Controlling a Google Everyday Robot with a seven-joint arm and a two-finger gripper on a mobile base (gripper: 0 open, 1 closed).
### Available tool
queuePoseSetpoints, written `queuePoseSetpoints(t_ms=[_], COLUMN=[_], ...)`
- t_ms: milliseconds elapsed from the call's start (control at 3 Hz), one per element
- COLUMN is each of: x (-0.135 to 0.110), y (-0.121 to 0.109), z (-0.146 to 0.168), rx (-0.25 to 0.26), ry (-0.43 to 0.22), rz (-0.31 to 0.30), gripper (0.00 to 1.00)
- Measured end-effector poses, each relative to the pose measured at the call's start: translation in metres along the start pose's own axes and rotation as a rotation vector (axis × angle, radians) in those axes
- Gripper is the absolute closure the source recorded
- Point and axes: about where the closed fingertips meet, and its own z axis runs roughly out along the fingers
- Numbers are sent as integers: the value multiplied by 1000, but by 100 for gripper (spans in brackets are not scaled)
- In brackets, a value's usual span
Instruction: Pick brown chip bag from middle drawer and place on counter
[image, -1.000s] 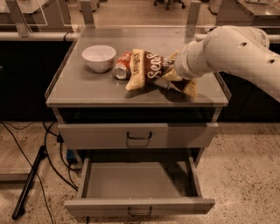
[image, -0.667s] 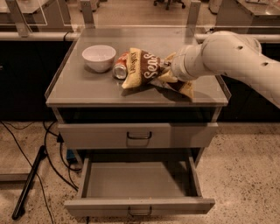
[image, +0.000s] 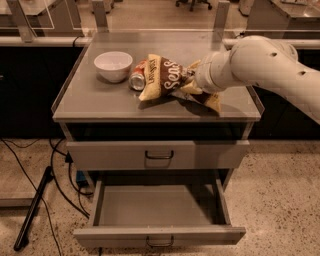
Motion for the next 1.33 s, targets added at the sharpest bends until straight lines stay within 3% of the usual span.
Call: queuePoseSetpoints(t_ms=[1000,1333], x=[0,0], y=[0,0], z=[0,0], rx=[0,0], ry=[0,0], rz=[0,0], gripper=[11,0])
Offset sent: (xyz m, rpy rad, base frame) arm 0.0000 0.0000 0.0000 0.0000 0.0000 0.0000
